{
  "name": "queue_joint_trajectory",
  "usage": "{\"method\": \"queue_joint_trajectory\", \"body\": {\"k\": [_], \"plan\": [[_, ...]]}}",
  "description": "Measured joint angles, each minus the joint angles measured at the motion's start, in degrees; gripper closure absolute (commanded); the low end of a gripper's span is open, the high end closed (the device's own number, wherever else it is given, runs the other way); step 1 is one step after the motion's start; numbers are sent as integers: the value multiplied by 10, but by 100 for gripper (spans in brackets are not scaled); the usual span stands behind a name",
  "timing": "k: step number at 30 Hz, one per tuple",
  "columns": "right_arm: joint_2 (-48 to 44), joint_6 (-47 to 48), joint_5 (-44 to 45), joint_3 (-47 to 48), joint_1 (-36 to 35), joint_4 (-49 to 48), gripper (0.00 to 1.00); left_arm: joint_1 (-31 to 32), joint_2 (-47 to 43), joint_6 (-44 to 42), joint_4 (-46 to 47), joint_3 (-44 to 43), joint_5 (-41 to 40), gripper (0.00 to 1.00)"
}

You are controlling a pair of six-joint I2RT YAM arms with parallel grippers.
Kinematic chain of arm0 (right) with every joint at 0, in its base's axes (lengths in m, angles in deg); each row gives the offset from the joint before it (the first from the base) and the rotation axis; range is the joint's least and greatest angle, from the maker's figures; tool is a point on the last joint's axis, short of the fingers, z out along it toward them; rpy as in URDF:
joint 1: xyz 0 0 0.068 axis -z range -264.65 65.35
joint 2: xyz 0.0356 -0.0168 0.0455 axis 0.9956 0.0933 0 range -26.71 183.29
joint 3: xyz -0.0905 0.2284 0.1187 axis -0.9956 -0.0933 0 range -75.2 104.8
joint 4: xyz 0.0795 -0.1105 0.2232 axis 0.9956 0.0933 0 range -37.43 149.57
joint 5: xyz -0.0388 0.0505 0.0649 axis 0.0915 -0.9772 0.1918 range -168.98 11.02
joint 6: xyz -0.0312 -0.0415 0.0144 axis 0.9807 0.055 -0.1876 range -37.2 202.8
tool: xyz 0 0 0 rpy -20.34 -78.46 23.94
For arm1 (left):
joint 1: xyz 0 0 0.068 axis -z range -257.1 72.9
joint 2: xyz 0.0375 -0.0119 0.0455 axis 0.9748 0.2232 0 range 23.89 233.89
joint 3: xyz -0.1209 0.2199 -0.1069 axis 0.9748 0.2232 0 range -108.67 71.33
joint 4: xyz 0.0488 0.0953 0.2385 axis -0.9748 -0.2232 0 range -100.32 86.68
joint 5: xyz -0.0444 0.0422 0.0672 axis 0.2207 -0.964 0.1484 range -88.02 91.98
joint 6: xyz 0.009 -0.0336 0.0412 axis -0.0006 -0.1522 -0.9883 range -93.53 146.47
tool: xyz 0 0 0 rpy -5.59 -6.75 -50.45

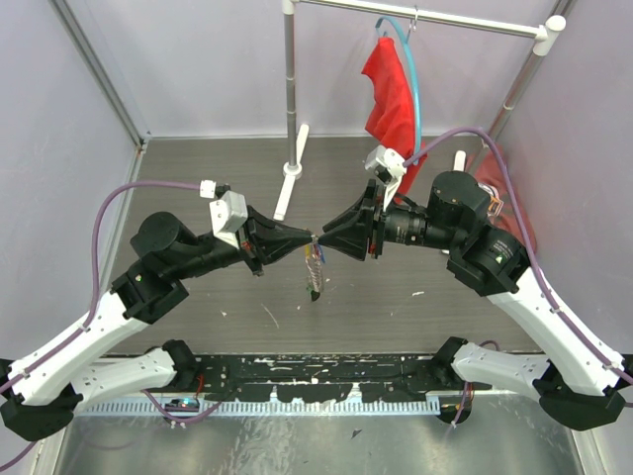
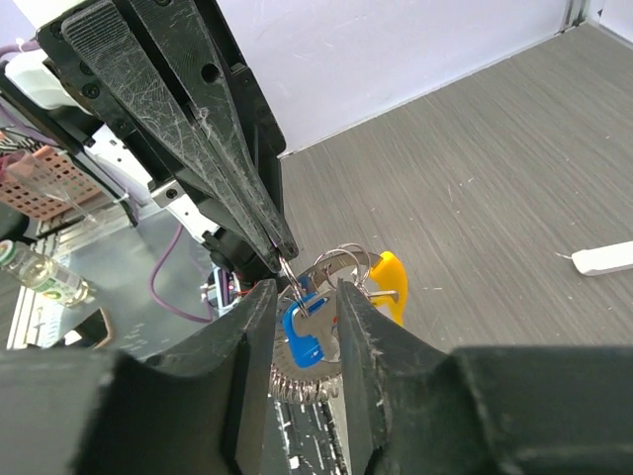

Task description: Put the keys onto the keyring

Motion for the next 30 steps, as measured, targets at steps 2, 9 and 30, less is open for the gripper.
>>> {"method": "queue_joint_trajectory", "body": {"k": [2, 9, 30], "plan": [[0, 9, 0, 0, 0, 0, 58, 0, 0, 0, 0, 0, 0, 100], [0, 49, -21, 0, 0, -1, 58, 0, 2, 1, 0, -2, 6, 100], [0, 66, -64, -16, 0, -18, 73, 0, 6, 10, 13, -2, 17, 100]]}}
